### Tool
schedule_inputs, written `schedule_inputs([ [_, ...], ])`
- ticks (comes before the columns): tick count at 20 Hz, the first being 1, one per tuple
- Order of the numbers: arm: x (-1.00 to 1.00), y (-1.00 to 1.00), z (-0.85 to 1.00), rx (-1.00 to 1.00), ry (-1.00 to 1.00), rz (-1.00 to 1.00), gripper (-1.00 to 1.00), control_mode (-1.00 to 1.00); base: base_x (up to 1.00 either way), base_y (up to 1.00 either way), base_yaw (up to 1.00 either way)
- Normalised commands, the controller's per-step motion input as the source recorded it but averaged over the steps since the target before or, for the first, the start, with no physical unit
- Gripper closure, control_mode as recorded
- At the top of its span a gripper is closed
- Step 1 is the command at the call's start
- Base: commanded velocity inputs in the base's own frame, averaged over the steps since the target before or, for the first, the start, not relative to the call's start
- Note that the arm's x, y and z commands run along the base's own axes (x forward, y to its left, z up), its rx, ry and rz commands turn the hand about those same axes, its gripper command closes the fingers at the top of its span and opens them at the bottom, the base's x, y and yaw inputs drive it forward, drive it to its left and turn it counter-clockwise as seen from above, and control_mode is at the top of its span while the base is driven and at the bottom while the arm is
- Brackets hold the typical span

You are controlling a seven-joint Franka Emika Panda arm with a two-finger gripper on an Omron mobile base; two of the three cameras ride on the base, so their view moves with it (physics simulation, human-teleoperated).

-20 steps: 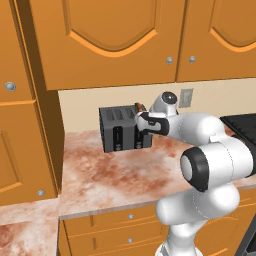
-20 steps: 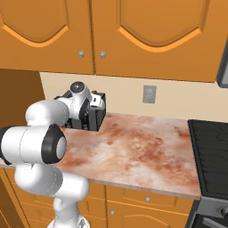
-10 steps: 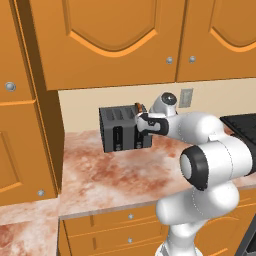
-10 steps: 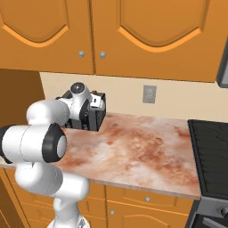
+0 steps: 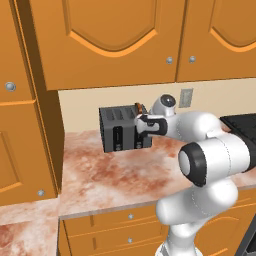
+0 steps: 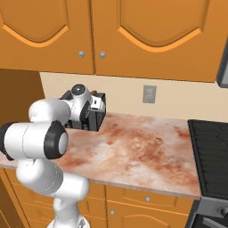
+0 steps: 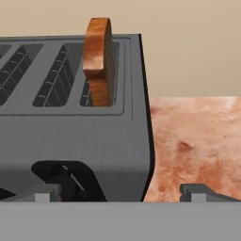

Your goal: Start the toaster. Once the lever pops up, take the bread to the plate on the dining counter.

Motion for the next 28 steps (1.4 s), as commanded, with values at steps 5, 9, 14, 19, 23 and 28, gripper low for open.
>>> schedule_inputs([
  [5,0.00,0.00,-0.14,0.00,0.00,0.00,-1.00,-1.00,0.00,0.00,0.00],
  [9,0.00,0.00,-0.14,0.00,0.00,0.00,-1.00,-1.00,0.00,0.00,0.00],
  [14,0.00,0.00,-0.08,0.00,0.00,0.00,-1.00,-1.00,0.00,0.00,0.00],
  [19,0.00,0.00,-0.05,0.00,0.00,0.00,-1.00,-1.00,0.00,0.00,0.00],
  [23,0.00,0.00,0.00,0.00,0.00,0.00,-1.00,-1.00,0.00,0.00,0.00],
  [28,0.00,0.00,-0.11,0.00,0.00,0.00,-1.00,-1.00,0.00,0.00,0.00],
])
